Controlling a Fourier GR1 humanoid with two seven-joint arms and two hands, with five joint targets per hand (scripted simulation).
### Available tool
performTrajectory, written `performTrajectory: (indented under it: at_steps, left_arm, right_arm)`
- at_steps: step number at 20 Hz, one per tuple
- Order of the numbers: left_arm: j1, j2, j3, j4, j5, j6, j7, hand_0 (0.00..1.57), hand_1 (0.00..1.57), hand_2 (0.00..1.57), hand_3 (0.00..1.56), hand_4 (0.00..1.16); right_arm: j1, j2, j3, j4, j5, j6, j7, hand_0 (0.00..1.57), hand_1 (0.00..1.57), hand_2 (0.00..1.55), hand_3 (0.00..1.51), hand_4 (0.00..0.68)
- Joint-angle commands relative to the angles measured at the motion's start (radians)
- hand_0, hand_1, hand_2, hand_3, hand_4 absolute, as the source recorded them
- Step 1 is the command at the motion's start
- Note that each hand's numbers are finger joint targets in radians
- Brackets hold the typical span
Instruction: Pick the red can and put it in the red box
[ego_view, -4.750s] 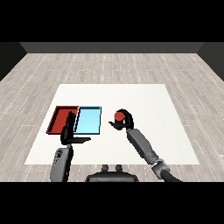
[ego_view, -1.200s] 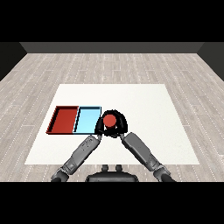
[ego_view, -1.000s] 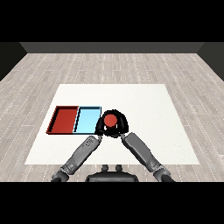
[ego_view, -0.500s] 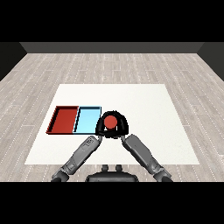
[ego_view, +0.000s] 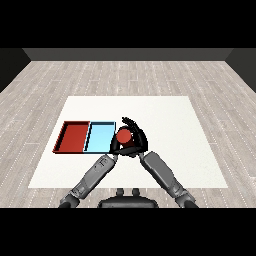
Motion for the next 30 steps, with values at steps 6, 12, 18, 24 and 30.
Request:
performTrajectory:
  at_steps: [6, 12, 18, 24, 30]
  left_arm:
    - [0.009, -0.022, 0.036, 0.046, -0.03, -0.034, 0.007, 1.57, 1.57, 1.57, 1.48, 1.15]
    - [0.054, 0.01, 0.086, -0.003, -0.012, -0.081, 0.024, 1.57, 1.57, 1.57, 1.48, 1.13]
    - [0.071, 0.024, 0.134, -0.022, -0.044, -0.098, 0.002, 1.57, 1.57, 1.57, 1.46, 1.13]
    - [0.093, 0.129, 0.215, -0.077, -0.055, -0.143, 0.022, 1.57, 1.57, 1.57, 1.46, 1.12]
    - [0.058, 0.243, 0.25, -0.174, -0.154, -0.093, 0.178, 1.57, 1.57, 1.55, 1.44, 1.12]
  right_arm:
    - [0.014, -0.027, -0.07, -0.097, 0.115, -0.014, 0.056, 0.0, 0.0, 0.0, 0.0, 0.0]
    - [0.048, -0.093, -0.178, -0.3, 0.067, 0.025, 0.099, 0.0, 0.0, 0.0, 0.0, 0.0]
    - [0.124, -0.147, -0.282, -0.451, 0.067, 0.005, 0.177, 0.0, 0.0, 0.0, 0.0, 0.0]
    - [0.256, -0.191, -0.423, -0.36, -0.042, 0.132, 0.068, 0.0, 0.0, 0.0, 0.0, 0.0]
    - [0.333, -0.229, -0.461, -0.226, -0.01, 0.186, 0.002, 0.0, 0.0, 0.0, 0.0, 0.0]
